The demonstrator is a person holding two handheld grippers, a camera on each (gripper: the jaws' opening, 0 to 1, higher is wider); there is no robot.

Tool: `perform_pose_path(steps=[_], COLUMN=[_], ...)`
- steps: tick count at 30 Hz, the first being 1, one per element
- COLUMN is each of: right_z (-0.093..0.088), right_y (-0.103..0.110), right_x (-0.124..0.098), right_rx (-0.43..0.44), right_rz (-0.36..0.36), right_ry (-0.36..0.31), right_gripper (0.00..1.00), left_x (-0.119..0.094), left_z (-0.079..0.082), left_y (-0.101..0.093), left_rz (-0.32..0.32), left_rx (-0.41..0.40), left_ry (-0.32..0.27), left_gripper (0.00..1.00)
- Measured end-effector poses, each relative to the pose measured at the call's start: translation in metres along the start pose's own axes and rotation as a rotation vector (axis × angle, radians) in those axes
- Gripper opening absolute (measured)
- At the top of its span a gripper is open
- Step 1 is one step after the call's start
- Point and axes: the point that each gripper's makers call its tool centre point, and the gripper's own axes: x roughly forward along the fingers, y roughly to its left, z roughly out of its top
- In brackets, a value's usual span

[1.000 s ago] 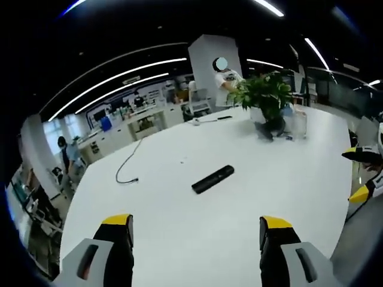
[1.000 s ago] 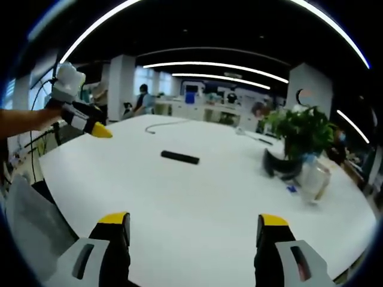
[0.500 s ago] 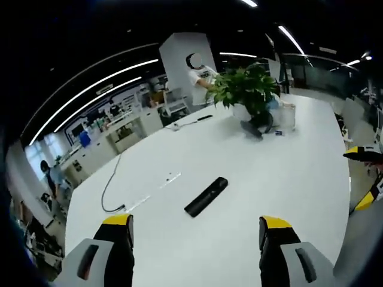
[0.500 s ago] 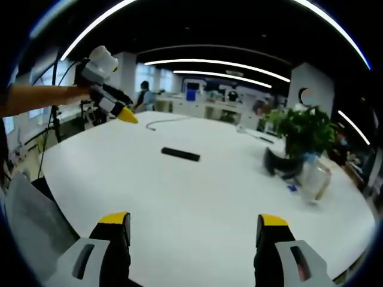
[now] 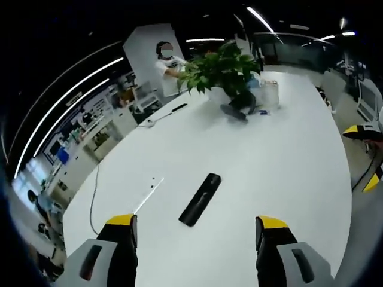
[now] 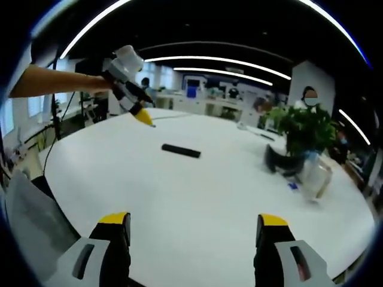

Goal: Press the specified remote control buttons in sequence, fully releasing each button before pressing the next.

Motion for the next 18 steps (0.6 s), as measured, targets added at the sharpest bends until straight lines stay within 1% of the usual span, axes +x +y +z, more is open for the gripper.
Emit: perform_pose_path(steps=[5,8,9,11,12,14,15,16,18], right_z=[-0.001,-0.002,-0.002,-0.002,-0.003,-0.004,-0.004,-0.005,-0.006], right_y=[0.0,0.0,0.0,0.0,-0.001,-0.001,-0.001,-0.001,-0.001], right_x=[0.002,0.002,0.002,0.002,0.003,0.003,0.004,0.004,0.005], right_rx=[-0.002,-0.004,-0.004,-0.002,-0.001,-0.001,-0.002,-0.003,-0.007], right_rz=[0.001,0.001,0.0,-0.003,-0.004,-0.005,-0.005,-0.004,-0.006], right_ry=[0.011,0.017,0.018,0.018,0.019,0.026,0.028,0.03,0.038], right_gripper=[0.85,0.85,0.85,0.85,0.85,0.85,0.85,0.85,0.85], left_x=[0.017,0.027,0.031,0.04,0.042,0.053,0.058,0.064,0.074], left_z=[0.006,0.009,0.009,0.009,0.009,0.005,0.003,-0.002,-0.009], left_y=[0.006,0.009,0.01,0.012,0.013,0.01,0.011,0.01,0.008], left_rz=[-0.044,-0.079,-0.091,-0.098,-0.101,-0.138,-0.144,-0.162,-0.189], left_rx=[0.044,0.022,0.025,0.05,0.052,0.055,0.059,0.066,0.07], left_ry=[0.017,0.022,0.024,0.03,0.031,0.049,0.054,0.076,0.101], left_gripper=[0.76,0.74,0.73,0.69,0.65,0.61,0.61,0.61,0.61])
